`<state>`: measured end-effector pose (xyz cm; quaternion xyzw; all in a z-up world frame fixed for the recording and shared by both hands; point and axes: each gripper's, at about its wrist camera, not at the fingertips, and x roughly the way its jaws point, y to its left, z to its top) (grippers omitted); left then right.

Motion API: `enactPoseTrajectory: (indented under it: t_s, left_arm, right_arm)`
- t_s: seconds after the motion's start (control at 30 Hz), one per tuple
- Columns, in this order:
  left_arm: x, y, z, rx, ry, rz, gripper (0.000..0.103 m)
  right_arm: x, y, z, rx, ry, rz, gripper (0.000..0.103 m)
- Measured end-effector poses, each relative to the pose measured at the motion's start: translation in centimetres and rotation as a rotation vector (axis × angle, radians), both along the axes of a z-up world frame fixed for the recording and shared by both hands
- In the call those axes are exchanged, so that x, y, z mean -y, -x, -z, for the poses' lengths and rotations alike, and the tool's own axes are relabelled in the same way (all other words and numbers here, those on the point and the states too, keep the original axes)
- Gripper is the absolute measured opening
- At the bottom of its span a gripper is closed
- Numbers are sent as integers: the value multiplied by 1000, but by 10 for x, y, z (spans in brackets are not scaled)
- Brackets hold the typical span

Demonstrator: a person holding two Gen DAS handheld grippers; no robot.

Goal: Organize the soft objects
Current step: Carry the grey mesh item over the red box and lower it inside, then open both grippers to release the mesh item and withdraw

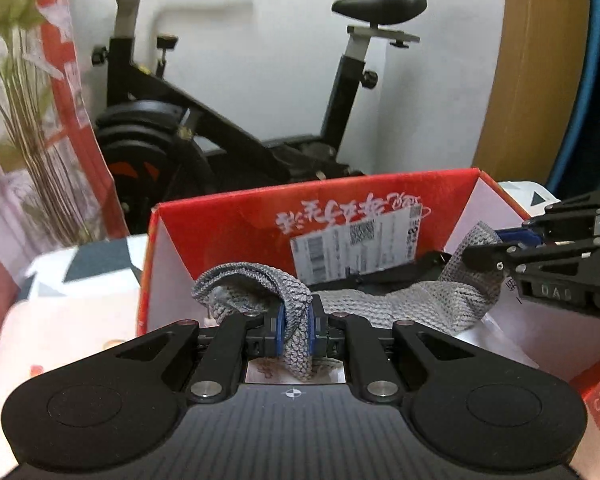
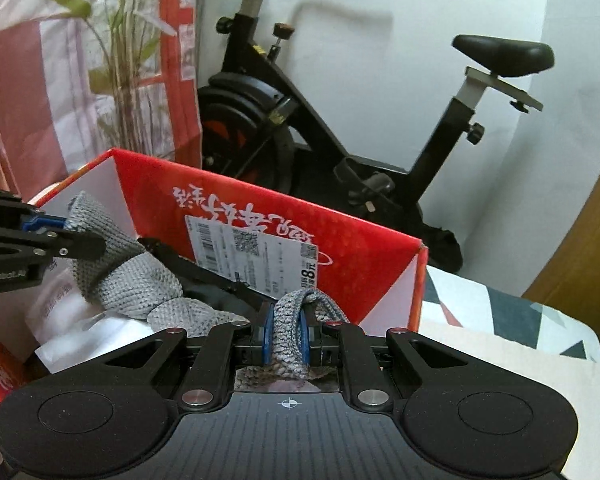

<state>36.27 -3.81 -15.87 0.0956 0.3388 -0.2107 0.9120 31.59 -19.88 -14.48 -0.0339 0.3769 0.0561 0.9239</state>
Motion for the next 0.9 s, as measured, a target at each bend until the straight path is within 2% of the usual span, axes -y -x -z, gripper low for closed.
enactPoseTrajectory:
  t_s: [0.17, 0.33, 0.4, 0.43, 0.47, 0.53, 0.6, 0.67, 0.73, 0.8, 0.87, 0.9]
  left_arm:
    - [-3, -6, 7, -45, 12, 4, 12]
    - [1, -7, 10, -38, -2, -4, 13]
    - [1, -8, 9, -40, -5, -12, 16]
    - [0, -8, 7, -37, 3, -13, 24]
    - [-1, -8, 6, -37, 11, -8, 38]
    - [-1, -5, 2, -39, 19, 12, 55]
    - [-3, 1, -3, -16, 28, 33, 62]
    - [-3, 6, -7, -2, 45, 43, 74]
    - [-8, 11, -13, 21, 85, 44, 79]
    - [-11, 15, -19, 41, 103, 36, 80]
    - [-13, 21, -25, 61, 114, 27, 83]
    - [-13, 23, -28, 68, 117, 25, 83]
  right_arm:
    - [-4, -8, 6, -72, 21, -15, 12]
    - [-4, -13, 11, -125, 37, -2, 12]
    - [-5, -17, 14, -158, 49, 8, 12]
    - [-4, -18, 14, -167, 50, 13, 12]
    - [-4, -19, 15, -179, 51, 21, 12]
    - [-6, -19, 15, -194, 65, 13, 14]
    - [-6, -19, 13, -204, 55, 4, 18]
    - [-7, -16, 8, -201, 62, 1, 28]
    - [-9, -12, 1, -188, 78, -7, 31]
    - [-9, -5, -7, -175, 73, -13, 39]
    - [-8, 2, -15, -151, 66, -9, 55]
    - [-7, 5, -19, -140, 58, -7, 56]
